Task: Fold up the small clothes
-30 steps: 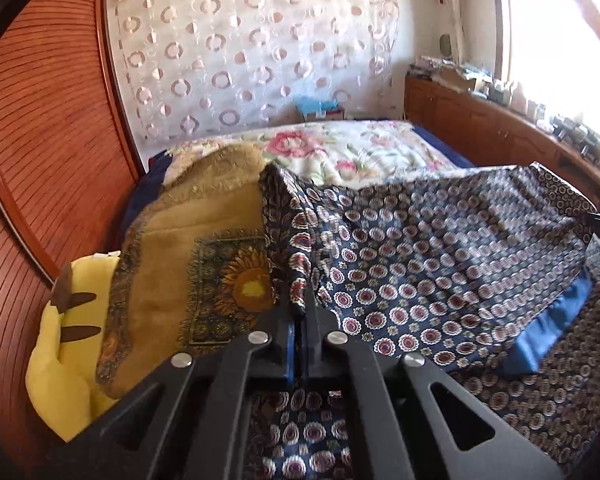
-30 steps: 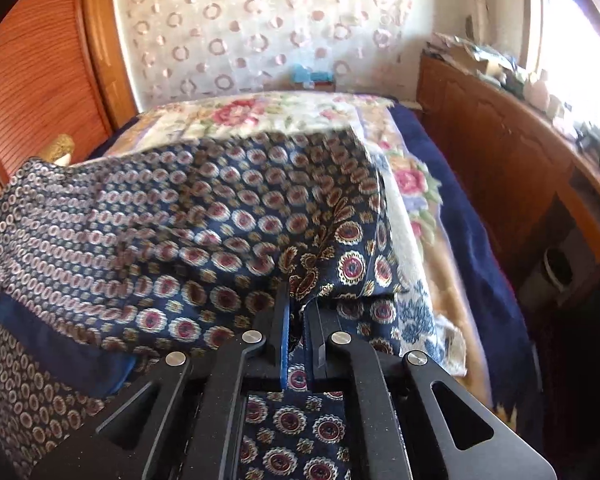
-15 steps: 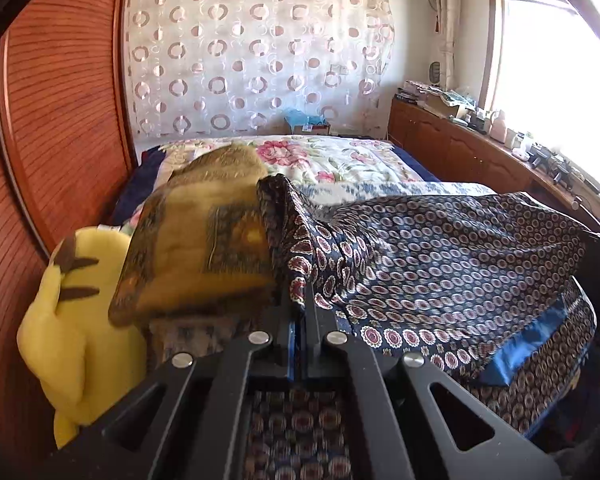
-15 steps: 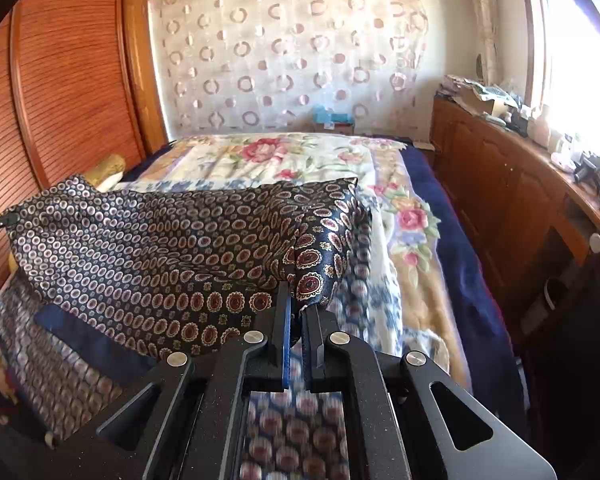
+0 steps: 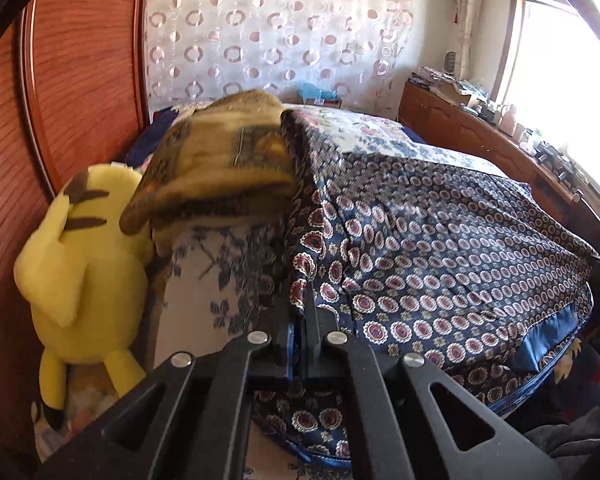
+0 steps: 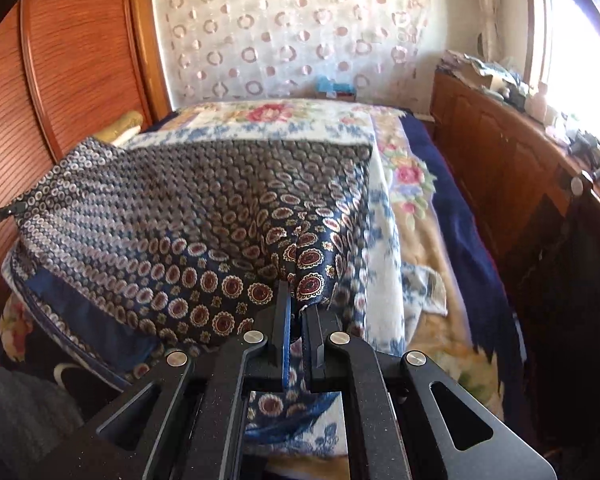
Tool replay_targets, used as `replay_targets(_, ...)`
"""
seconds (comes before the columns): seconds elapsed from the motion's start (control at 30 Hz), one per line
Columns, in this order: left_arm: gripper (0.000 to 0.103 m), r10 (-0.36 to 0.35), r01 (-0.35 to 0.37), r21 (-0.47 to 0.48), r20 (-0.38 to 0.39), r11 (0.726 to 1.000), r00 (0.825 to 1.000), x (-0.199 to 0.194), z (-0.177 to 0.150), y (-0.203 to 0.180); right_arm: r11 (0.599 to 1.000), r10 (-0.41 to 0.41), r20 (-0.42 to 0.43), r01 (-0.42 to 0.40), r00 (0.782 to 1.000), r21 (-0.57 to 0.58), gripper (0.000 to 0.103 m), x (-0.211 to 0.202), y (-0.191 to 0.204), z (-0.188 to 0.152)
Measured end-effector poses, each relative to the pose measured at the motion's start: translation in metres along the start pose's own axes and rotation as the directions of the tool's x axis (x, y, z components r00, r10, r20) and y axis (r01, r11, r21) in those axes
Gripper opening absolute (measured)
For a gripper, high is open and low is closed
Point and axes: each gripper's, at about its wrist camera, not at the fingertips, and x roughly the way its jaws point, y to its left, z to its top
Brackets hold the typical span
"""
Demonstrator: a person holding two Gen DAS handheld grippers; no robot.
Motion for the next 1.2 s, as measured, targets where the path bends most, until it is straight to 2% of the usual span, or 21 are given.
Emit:
replay_targets(0.07,0.000,-0.015,0.015,-0.012,-0.010,1.000,1.000,0.003,-0.002,0.003,1.000,-0.018,-0.010,0.018,1.000,-0.003,0.002,0.005,0.001,-0.003)
replay_targets(0.23,0.008,-0.016,0.016,-0.013,0.000,1.000,1.000,-0.002,-0.006,0.003,0.999,-0.031,0.008,0.031,0.999,-0.014,0.005,0.003,0.004,-0.001)
replay_targets(0.3,0.027,-0.014,0.015,-0.013,0.010,1.000,1.000,-0.006,-0.007,0.002,0.999,-0.043,0.018,0.043,0.999,-0.019,0.007,-0.001,0.006,0.000)
replay_targets(0.37,0.036,-0.019,0.019,-0.017,0.023,1.000,1.000,-0.010,-0.008,0.003,0.998,-0.055,0.032,0.056,0.998,-0.030,0.009,-0.006,0.008,0.000)
replay_targets(0.43,0.039,-0.018,0.019,-0.020,0.033,1.000,0.999,-0.014,-0.007,0.002,0.997,-0.062,0.043,0.064,0.997,-0.038,0.013,-0.011,0.009,0.001)
replay_targets(0.47,0.041,-0.010,0.010,-0.019,0.037,1.000,0.999,-0.016,-0.007,0.002,0.997,-0.067,0.050,0.070,0.996,-0.042,0.018,-0.014,0.010,0.001)
replay_targets(0.57,0.050,0.004,-0.004,-0.003,0.047,1.000,0.999,-0.019,-0.005,0.000,0.995,-0.081,0.077,0.085,0.994,-0.048,0.045,-0.022,0.014,0.003)
replay_targets(0.6,0.054,0.005,-0.005,0.000,0.049,1.000,0.999,-0.020,-0.005,-0.002,0.995,-0.083,0.087,0.087,0.993,-0.049,0.050,-0.025,0.016,0.004)
replay_targets(0.7,0.055,0.011,-0.011,0.011,0.055,1.000,0.998,-0.022,-0.004,-0.005,0.994,-0.087,0.103,0.094,0.991,-0.062,0.052,-0.030,0.022,0.009)
replay_targets(0.97,0.055,0.058,-0.059,0.010,0.077,0.998,0.995,-0.026,-0.004,-0.006,0.993,-0.037,0.153,0.053,0.987,-0.104,0.058,-0.036,0.047,0.024)
replay_targets(1.2,0.055,0.072,-0.072,0.004,0.060,0.997,0.996,-0.022,-0.011,-0.001,0.992,0.033,0.131,-0.016,0.991,-0.125,0.061,-0.007,0.079,0.029)
